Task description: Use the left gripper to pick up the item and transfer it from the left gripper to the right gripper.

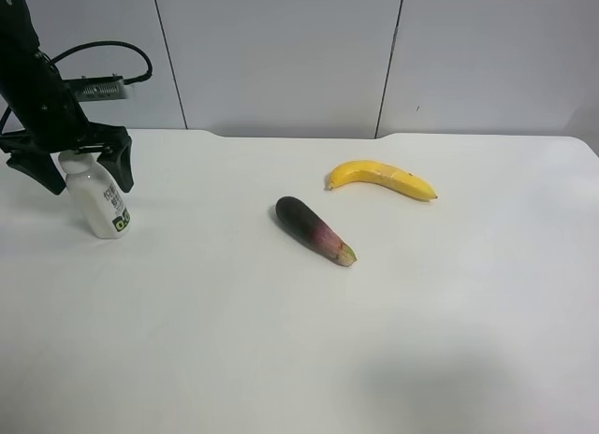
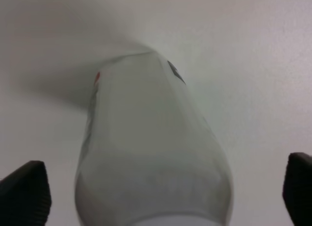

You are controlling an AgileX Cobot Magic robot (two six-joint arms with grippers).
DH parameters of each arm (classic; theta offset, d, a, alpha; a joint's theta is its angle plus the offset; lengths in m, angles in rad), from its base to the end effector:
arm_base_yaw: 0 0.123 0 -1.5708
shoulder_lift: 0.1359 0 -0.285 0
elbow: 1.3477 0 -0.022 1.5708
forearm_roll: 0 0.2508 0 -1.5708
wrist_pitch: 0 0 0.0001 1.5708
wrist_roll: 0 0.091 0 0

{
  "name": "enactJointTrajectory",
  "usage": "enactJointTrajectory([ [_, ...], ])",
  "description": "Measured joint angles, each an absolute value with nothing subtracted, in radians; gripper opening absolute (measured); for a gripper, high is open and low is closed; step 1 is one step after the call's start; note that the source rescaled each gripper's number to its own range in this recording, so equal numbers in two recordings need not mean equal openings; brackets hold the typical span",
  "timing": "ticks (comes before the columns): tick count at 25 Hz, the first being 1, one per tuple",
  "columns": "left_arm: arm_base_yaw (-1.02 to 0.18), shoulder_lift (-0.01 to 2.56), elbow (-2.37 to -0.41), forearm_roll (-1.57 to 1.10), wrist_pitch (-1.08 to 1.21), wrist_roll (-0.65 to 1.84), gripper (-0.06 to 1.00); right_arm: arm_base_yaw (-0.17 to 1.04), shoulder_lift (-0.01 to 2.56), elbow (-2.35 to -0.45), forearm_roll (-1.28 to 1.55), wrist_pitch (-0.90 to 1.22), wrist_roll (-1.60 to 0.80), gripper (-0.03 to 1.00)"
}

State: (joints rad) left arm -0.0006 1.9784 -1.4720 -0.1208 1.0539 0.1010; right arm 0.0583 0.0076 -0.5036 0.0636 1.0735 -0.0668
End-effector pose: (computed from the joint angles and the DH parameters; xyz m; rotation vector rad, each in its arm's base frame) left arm 0.3944 -0.0098 0.1949 0.0713 3.0339 -0.1563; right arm -0.0050 0.0048 0.2774 -0.1321 2.0559 0.0711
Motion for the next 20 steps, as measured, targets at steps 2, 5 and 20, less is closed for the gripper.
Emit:
enactJointTrajectory([
  [2,-0.001,1.978,-1.472,-0.121,1.057,0.102,0.47,0.058,0.008,-0.504,0.064,1.074,-0.067,1.00],
  [5,-0.001,1.978,-1.472,-0.118,1.065,0.112,0.01,0.058,0.008,-0.504,0.064,1.074,-0.067,1.00],
  [20,0.004,1.961,-1.520,-0.124,1.147,0.151,0.04,0.058,0.008,-0.504,0.064,1.074,-0.067,1.00],
])
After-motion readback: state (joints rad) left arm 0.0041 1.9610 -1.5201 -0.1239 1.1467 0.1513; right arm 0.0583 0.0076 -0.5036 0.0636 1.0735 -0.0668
